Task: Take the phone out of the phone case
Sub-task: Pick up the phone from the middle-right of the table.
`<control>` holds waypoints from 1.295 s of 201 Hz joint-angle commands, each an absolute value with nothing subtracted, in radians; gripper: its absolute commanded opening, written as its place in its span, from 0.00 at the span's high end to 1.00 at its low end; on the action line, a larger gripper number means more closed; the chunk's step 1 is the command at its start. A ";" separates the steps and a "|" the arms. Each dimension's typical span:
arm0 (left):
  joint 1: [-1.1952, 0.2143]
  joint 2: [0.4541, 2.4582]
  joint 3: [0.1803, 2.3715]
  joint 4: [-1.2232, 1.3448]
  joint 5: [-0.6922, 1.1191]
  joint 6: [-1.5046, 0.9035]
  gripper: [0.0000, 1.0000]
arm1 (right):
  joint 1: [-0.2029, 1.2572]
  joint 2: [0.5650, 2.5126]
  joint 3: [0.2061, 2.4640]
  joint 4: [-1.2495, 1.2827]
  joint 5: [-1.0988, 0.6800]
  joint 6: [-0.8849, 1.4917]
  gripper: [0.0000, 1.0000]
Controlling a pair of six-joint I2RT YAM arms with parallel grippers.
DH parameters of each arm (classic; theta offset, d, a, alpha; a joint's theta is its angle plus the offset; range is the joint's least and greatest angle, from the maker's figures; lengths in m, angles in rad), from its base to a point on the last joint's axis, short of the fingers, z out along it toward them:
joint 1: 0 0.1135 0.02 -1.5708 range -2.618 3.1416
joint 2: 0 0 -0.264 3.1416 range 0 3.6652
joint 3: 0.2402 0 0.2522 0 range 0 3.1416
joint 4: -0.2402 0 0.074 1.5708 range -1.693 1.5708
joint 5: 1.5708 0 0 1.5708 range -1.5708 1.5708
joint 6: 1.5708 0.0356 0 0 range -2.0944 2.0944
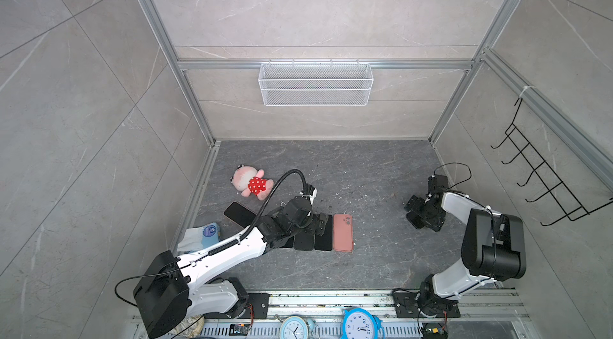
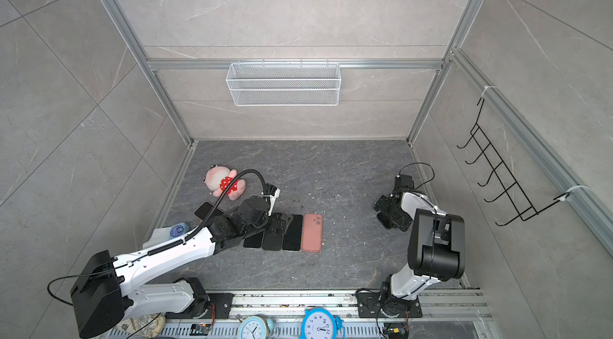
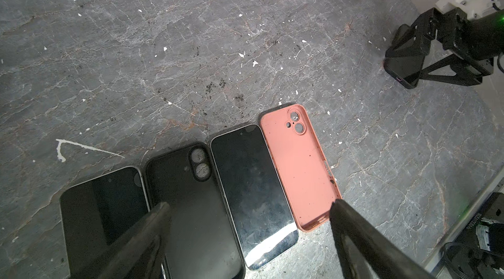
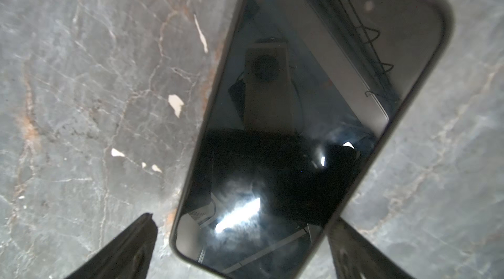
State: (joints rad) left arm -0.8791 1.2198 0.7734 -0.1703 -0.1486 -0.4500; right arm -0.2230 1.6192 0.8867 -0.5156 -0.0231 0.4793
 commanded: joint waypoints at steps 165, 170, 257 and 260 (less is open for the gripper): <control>-0.838 1.219 0.756 -0.115 -0.086 -0.453 0.08 | -0.139 1.793 0.994 -0.623 0.089 0.433 0.11; -0.838 1.218 0.755 -0.114 -0.086 -0.454 0.07 | -0.137 1.791 0.993 -0.622 0.089 0.432 0.12; -0.836 1.196 0.750 -0.131 -0.081 -0.460 0.08 | -0.122 1.760 0.958 -0.588 0.078 0.411 0.33; -0.837 1.196 0.750 -0.133 -0.081 -0.460 0.08 | -0.121 1.758 0.956 -0.588 0.077 0.411 0.35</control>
State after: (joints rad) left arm -0.8413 1.2224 0.7494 -0.1482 -0.0940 -0.4503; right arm -0.1402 1.7390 1.0050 -0.5644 0.0830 0.4450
